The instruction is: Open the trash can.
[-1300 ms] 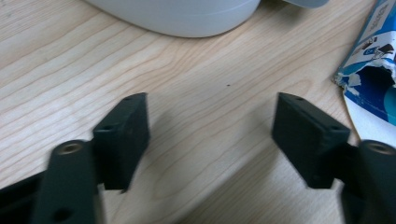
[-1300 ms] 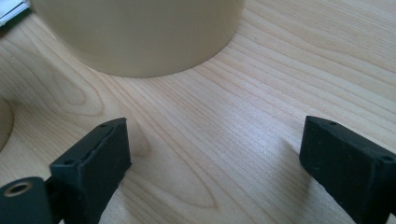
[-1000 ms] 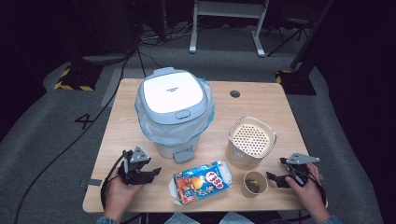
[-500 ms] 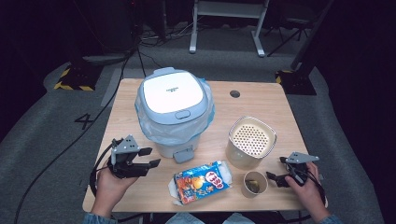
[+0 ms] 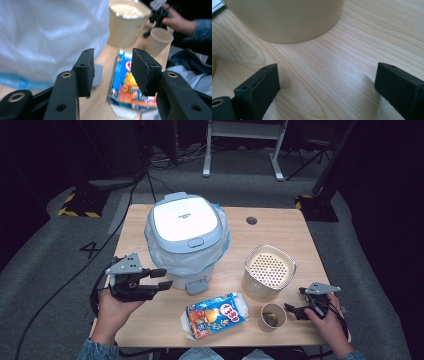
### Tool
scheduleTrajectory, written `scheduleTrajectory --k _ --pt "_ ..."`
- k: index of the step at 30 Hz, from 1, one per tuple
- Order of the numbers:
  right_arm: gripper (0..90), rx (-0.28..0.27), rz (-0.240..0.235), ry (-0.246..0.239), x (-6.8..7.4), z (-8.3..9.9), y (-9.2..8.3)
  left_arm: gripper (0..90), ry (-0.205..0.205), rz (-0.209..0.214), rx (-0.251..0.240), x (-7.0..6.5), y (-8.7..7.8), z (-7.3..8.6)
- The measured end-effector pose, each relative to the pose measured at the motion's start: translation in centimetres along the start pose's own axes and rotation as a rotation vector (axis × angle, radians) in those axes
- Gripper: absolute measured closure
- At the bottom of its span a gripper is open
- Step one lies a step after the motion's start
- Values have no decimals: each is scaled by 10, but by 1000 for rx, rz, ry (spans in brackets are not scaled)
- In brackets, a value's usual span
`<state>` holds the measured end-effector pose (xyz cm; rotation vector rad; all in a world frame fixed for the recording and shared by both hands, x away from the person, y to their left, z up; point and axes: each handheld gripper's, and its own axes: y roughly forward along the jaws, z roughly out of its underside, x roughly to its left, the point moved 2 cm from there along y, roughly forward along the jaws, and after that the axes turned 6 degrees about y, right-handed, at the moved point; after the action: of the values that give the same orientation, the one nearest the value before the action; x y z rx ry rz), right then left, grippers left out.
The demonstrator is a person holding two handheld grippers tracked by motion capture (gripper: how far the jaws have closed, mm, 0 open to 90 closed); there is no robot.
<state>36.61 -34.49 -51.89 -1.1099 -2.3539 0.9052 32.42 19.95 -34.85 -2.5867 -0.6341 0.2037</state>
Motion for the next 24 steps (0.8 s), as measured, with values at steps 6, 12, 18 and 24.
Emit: scheduleTrajectory --k 6,12,18,24 --pt "60 0 0 0 0 0 0 548 12 -19 -91 5 -5 -24" --pt "60 0 0 0 0 0 0 573 7 -5 -133 12 -3 -45" --pt "59 0 0 0 0 0 0 630 21 38 -166 18 2 -62" --pt "58 1 -4 -1 0 0 0 710 6 82 -214 25 10 -73"
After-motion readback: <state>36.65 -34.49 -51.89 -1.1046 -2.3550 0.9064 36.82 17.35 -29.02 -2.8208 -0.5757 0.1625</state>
